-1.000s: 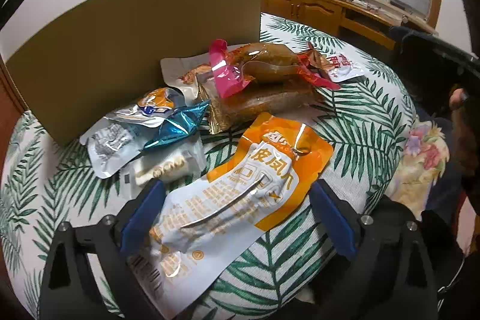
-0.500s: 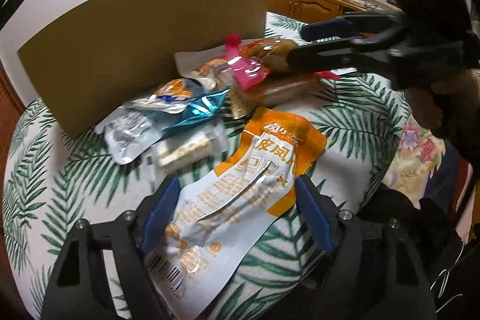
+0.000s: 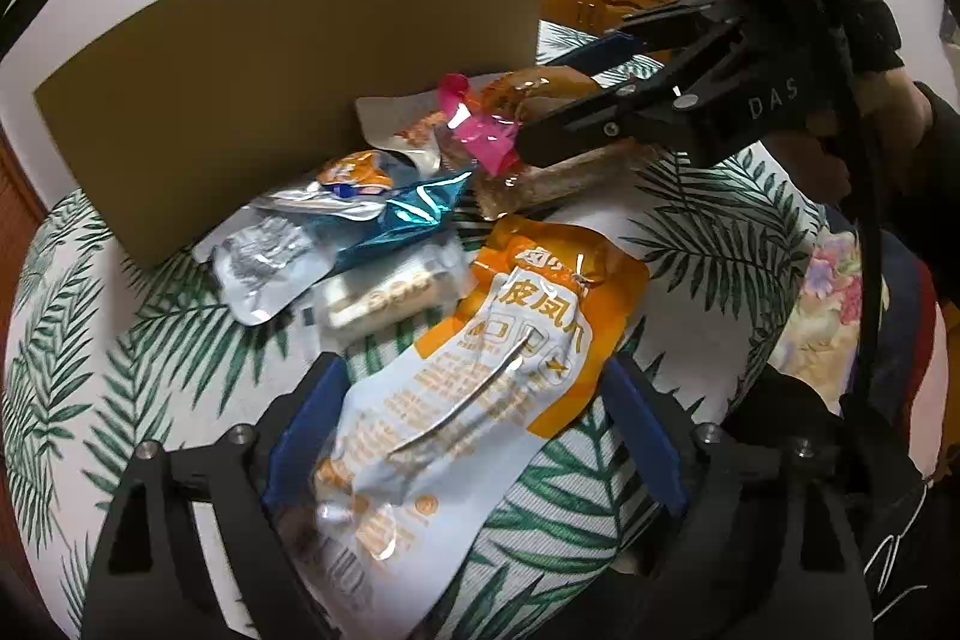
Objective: Organize snacks
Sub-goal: 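Grasp the orange-white sausage pack with left tool while right tool grasps pink egg pack, then lift both packs over the box and open both tools to drop them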
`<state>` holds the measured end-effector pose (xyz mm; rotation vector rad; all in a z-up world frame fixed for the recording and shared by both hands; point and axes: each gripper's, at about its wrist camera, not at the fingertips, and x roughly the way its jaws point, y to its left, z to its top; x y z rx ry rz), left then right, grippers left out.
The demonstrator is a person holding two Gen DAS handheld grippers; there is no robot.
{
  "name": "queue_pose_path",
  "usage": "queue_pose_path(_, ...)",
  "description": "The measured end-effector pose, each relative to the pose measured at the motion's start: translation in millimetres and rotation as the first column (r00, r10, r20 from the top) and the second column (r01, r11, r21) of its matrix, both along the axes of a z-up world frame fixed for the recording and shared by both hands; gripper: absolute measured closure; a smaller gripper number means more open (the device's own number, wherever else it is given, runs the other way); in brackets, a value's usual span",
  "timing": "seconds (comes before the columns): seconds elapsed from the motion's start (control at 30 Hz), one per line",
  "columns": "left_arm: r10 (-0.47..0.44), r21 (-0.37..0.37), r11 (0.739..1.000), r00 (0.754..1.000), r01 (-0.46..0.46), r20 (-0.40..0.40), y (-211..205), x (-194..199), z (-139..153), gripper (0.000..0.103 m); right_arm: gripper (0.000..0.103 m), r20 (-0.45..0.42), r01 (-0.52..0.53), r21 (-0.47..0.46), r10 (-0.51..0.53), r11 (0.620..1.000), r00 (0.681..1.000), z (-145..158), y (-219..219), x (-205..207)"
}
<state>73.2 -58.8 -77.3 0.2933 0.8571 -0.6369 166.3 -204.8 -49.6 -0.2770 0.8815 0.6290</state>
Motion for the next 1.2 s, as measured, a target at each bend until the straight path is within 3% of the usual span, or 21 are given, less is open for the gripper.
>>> queue_pose_path(0.07, -0.010, 0.008, 1.000, 1.000, 0.010, -0.006, -6.0, 5.3, -0.2, 0.015, 0.021, -0.014, -0.002, -0.016, 0.002, 1.000, 1.000, -1.2, -0.9, 1.8)
queue_pose_path(0.13, -0.023, 0.010, 1.000, 1.000, 0.023, -0.010, -6.3, 5.7, -0.2, 0.017, 0.033, -0.030, 0.005, -0.041, -0.006, 0.999, 1.000, -6.2, -2.3, 5.1)
queue_pose_path(0.3, -0.016, 0.006, 1.000, 1.000, 0.016, -0.014, -2.7, 5.6, 2.3, 0.032, 0.051, -0.042, 0.028, 0.014, -0.028, 1.000, 0.999, -4.7, -13.5, 7.8)
queue_pose_path(0.8, 0.049, -0.081, 0.996, 0.998, -0.047, 0.027, 33.6, -14.4, 12.4, 0.034, 0.053, 0.068, 0.054, 0.070, -0.059, 0.996, 0.996, 4.0, -18.0, -15.6)
queue_pose_path(1.2, 0.119, -0.240, 0.967, 0.987, -0.091, 0.105, 62.5, -33.0, 38.3, 0.034, 0.053, 0.135, 0.088, 0.135, -0.107, 0.987, 0.985, 20.2, -26.3, -25.9)
